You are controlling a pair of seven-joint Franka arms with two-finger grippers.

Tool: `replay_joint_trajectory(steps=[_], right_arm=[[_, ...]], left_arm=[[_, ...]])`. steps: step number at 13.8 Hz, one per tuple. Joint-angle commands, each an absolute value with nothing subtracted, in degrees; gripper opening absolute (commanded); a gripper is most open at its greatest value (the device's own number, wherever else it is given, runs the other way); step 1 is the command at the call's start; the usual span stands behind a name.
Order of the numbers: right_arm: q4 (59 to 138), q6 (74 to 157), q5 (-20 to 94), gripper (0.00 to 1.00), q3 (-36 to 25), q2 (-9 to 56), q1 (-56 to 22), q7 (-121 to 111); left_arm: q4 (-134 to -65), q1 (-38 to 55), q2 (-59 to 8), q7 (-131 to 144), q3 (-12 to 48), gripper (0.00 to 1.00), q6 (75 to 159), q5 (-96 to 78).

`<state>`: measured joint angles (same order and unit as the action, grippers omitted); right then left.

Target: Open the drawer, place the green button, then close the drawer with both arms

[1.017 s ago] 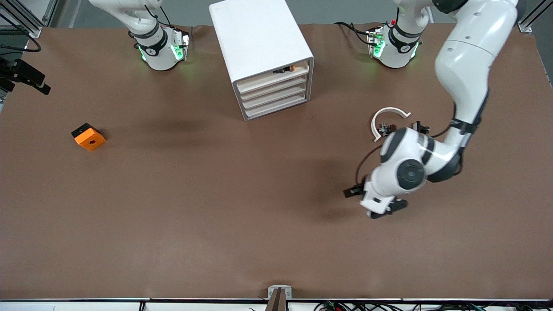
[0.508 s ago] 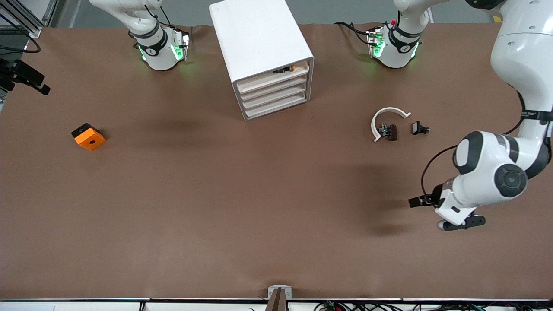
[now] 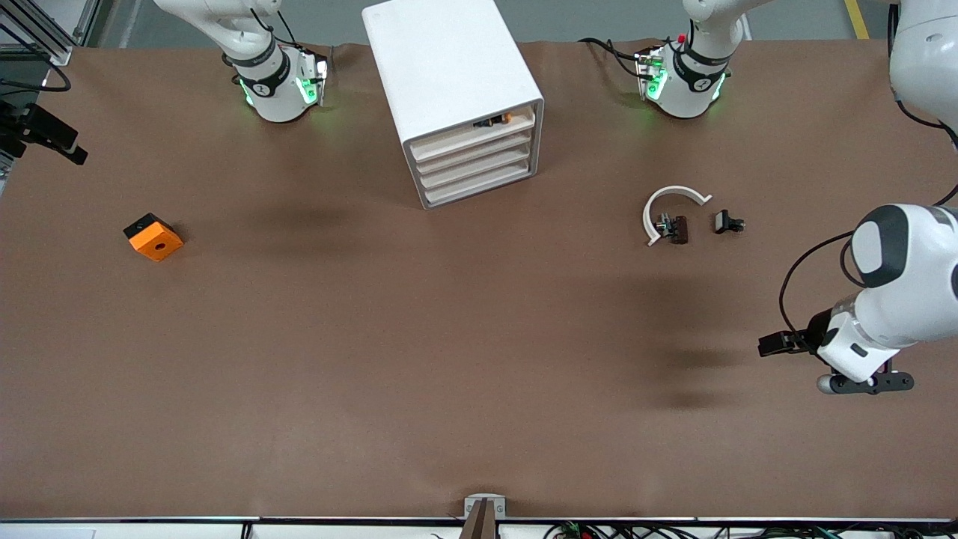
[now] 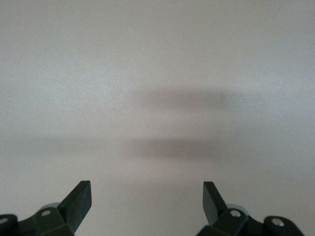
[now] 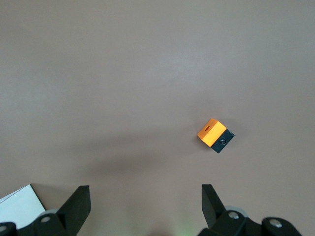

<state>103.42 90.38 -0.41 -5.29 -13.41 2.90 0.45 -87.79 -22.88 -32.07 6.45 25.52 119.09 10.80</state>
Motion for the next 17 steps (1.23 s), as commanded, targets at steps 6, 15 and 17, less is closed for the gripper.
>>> replay_joint_trajectory(steps=[6, 15, 17], right_arm=[[103.8, 90.6, -0.4, 1.00, -4.7, -14.5, 3.3, 1.2], [103.8, 90.7, -0.4, 1.00, -4.7, -14.4, 3.3, 1.1], [103.9, 90.8, -0.4, 1.00, -4.7, -14.4, 3.3, 1.2]], left_arm=[[-101.4, -3.5, -14.8, -6.8, -1.1, 1.00, 119.0, -4.4], [-106.6, 0.0, 3.2, -3.4, -3.5, 1.00, 112.9, -4.3], [-105.7, -0.3, 6.2, -3.3, -3.2, 1.00, 109.9, -4.3]])
